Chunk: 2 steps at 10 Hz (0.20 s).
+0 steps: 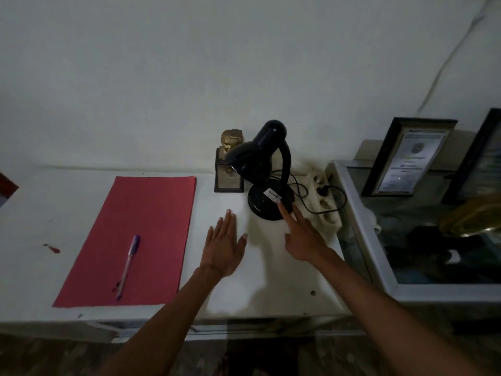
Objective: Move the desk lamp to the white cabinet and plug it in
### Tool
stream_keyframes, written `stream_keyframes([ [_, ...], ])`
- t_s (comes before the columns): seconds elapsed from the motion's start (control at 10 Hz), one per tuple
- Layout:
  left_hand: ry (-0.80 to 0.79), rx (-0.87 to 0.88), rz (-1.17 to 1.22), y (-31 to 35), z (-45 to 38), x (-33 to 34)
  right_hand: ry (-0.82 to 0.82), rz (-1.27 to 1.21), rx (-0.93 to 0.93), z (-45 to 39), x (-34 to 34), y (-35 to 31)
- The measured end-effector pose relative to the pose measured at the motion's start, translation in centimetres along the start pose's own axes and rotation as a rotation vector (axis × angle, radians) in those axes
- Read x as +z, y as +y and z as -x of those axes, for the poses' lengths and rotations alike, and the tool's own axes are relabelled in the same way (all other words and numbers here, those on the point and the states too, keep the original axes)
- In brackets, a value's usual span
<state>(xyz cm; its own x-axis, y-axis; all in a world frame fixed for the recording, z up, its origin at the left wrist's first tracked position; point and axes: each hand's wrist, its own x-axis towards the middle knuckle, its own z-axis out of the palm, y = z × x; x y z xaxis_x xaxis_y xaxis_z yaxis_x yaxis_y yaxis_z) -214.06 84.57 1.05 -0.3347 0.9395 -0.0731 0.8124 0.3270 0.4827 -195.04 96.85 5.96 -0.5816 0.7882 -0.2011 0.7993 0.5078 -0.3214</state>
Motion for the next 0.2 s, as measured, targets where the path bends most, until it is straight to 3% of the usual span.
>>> stream_keyframes([
  [0.2,0.129,0.156,0.084,4.2,3.4,-1.7,0.102,-0.143,-0.006,4.1,-2.7,-0.3],
])
